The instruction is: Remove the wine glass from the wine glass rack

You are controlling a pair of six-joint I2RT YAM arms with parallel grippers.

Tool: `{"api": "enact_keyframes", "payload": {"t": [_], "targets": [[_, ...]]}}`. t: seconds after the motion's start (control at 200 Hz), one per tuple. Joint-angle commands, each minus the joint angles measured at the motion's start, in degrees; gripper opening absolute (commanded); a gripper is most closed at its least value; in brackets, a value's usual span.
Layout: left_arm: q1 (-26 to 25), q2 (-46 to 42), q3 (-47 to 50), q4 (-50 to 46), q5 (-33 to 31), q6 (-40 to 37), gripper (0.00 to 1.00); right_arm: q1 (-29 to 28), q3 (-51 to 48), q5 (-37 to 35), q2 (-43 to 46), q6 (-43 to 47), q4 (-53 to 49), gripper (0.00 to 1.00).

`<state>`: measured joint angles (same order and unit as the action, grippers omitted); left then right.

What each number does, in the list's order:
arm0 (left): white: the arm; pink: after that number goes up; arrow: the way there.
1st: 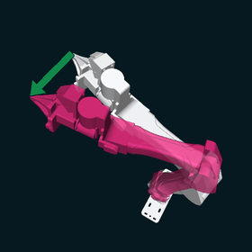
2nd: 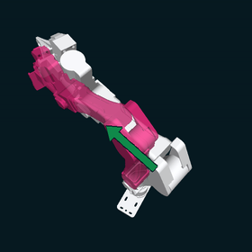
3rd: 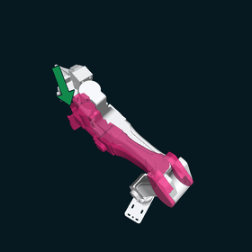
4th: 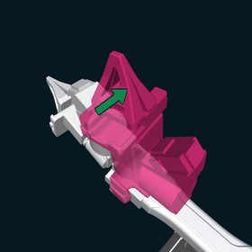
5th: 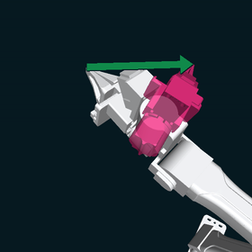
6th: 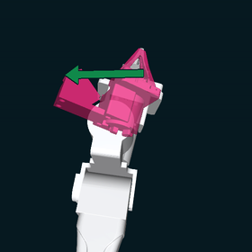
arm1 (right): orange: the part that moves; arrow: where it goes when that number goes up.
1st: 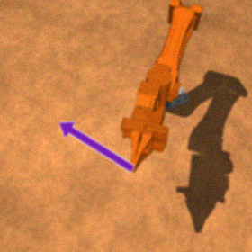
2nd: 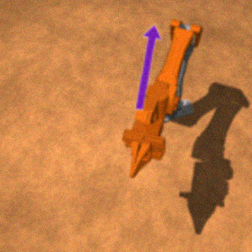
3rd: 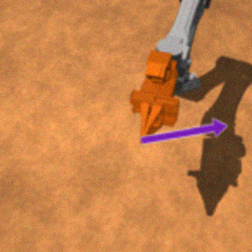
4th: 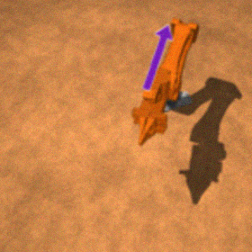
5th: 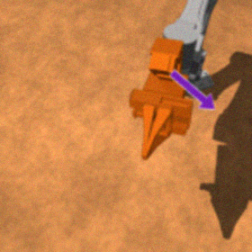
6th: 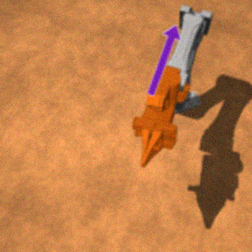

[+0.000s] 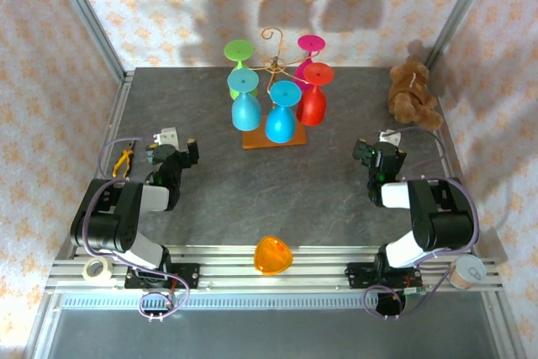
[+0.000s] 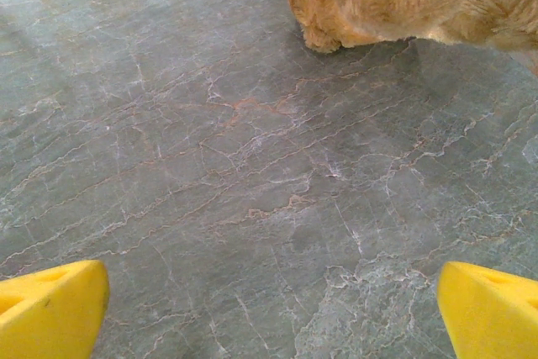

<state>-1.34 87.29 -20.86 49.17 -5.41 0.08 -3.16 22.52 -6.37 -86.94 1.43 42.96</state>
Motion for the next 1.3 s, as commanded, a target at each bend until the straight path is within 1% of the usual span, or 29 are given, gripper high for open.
{"api": "enact_keyframes", "payload": {"t": [0.0,0.165,0.185,0.22,0.255,0.295,0.365,0.42,0.455,0.551,0.606,0.656,0.756,0.796,0.866,0.916,0.961,1.101,1.146,1.226,1.296], "targets": [[0.55,0.60,-1.13,2.33,-1.85,-0.58,0.99,0.35,1.38,-0.66,-0.37,0.85,1.78,1.00],[0.55,0.60,-1.13,2.20,-1.88,-0.56,0.99,0.35,1.67,-0.60,-0.51,0.77,1.47,1.00],[0.55,0.60,-1.07,2.32,-1.89,-0.52,0.98,0.35,1.57,-0.57,-0.36,0.77,1.56,1.00],[0.49,0.46,-1.02,2.65,-2.44,-0.68,0.94,0.35,1.42,-0.48,-0.25,0.99,1.89,0.91],[0.30,-1.14,-1.50,0.30,-3.07,-0.53,0.91,0.34,1.85,-0.11,0.39,1.20,0.55,0.85],[0.08,-4.18,-3.05,-5.20,-3.79,-0.64,0.88,0.33,4.13,-0.17,2.36,1.17,-5.32,0.80],[-0.19,-9.03,-7.78,-17.49,-5.21,-0.31,0.81,0.35,12.79,-3.37,5.42,-1.93,-24.36,0.77],[-0.87,-11.96,-11.26,-24.66,-6.57,0.80,0.78,0.35,20.04,-3.20,5.55,-2.26,-35.64,0.66],[-1.90,-13.69,-13.22,-28.46,-7.50,1.53,0.75,0.35,23.06,-1.95,5.38,-2.57,-40.59,0.63],[-5.42,-17.62,-18.12,-37.60,-10.59,4.50,0.75,0.35,29.98,-0.24,5.72,-6.06,-50.83,0.62],[-6.54,-19.30,-21.53,-43.75,-10.63,7.05,0.73,0.35,32.32,2.55,7.05,-7.69,-54.81,0.61],[-7.03,-20.27,-25.18,-49.86,-9.02,8.98,0.71,0.35,34.26,4.96,8.64,-9.04,-57.80,0.61],[-7.79,-22.09,-31.66,-60.30,-5.85,11.92,0.65,0.35,38.67,12.57,11.82,-11.45,-63.26,0.61],[-7.76,-23.14,-33.52,-63.73,-4.55,12.91,0.65,0.35,40.28,15.69,13.09,-12.45,-64.77,0.61],[-7.78,-24.98,-37.16,-69.40,-1.54,13.10,0.69,0.34,42.69,22.08,15.38,-14.26,-66.68,0.63],[-7.79,-26.48,-39.06,-73.02,0.16,12.98,0.69,0.35,44.38,27.03,16.77,-15.19,-67.85,0.64],[-7.79,-27.82,-40.46,-75.22,2.11,12.82,0.69,0.28,45.96,30.52,17.68,-16.56,-68.71,0.65],[-7.73,-31.24,-43.80,-79.20,10.15,13.66,0.72,0.39,50.49,36.55,18.73,-21.37,-70.34,0.64],[-7.74,-31.93,-44.46,-79.96,12.23,14.05,0.73,0.35,52.10,39.60,18.73,-22.71,-70.42,0.64],[-7.78,-32.61,-45.73,-80.82,15.94,14.29,0.74,0.35,53.52,44.57,18.60,-26.61,-67.75,0.65],[-7.85,-32.45,-47.19,-81.86,17.88,14.77,0.74,0.35,54.08,48.21,17.86,-30.04,-64.44,0.67]]}}
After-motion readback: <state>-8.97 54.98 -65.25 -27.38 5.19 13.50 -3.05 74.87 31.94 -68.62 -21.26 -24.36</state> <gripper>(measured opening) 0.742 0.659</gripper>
